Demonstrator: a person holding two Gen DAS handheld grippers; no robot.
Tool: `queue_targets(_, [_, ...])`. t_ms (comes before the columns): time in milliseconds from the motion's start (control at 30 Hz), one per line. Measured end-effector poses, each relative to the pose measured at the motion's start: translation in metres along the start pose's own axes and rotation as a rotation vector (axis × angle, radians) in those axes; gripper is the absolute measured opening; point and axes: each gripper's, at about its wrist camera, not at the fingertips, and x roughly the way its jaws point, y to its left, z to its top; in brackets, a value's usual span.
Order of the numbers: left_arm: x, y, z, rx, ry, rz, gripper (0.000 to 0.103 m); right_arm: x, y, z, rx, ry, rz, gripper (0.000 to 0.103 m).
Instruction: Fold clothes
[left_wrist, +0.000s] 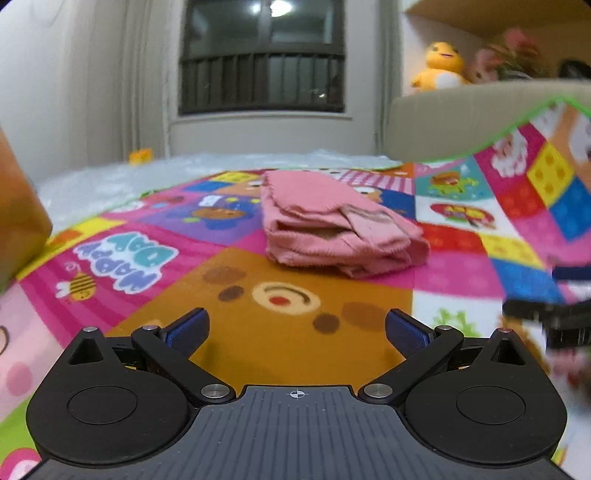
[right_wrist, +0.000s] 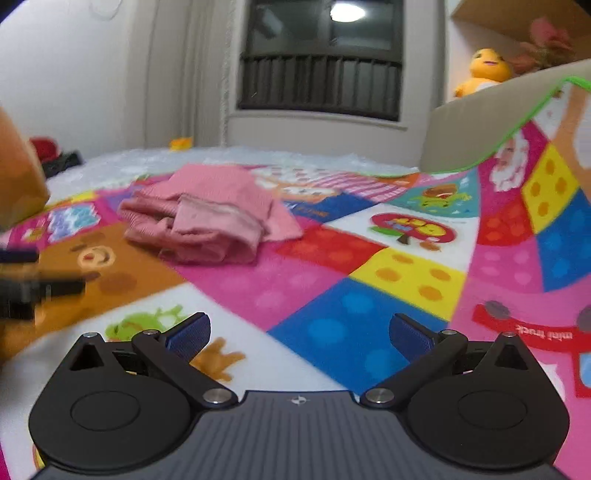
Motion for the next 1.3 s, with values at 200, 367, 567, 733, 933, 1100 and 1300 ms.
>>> queue_targets(200, [-0.012, 0.002, -0.008, -0.002, -0.102, 0.006, 0.103, -0.007, -0.005, -0.003, 0.032, -0.067, 0.021, 0.103])
queue_targets(367, [-0.015, 0.016, -0.008, -0.102, -0.121, 0.014, 0.103, -0.007, -0.003, -0.004, 0.023, -0.072, 0.018, 0.103])
queue_targets(567, [-0.013, 0.026, -0.008, -0.175, -0.105, 0.024, 0.103, -0.011, -0.002, -0.007, 0.021, -0.105, 0.003, 0.103])
queue_targets(733, [-0.017, 0.021, -0.011, -0.145, -0.114, 0.035, 0.103, -0.011, -0.007, -0.007, 0.050, -0.102, 0.014, 0.103])
queue_targets(933, [-0.019, 0.015, -0.014, -0.105, -0.120, 0.049, 0.103, -0.010, -0.008, -0.008, 0.062, -0.096, 0.010, 0.103])
queue_targets(1100, [-0.018, 0.016, -0.014, -0.106, -0.110, 0.046, 0.103, -0.012, -0.006, -0.008, 0.057, -0.104, 0.002, 0.103])
queue_targets(1300, [-0.018, 0.015, -0.015, -0.098, -0.107, 0.046, 0.103, -0.012, -0.008, -0.008, 0.067, -0.105, 0.005, 0.103])
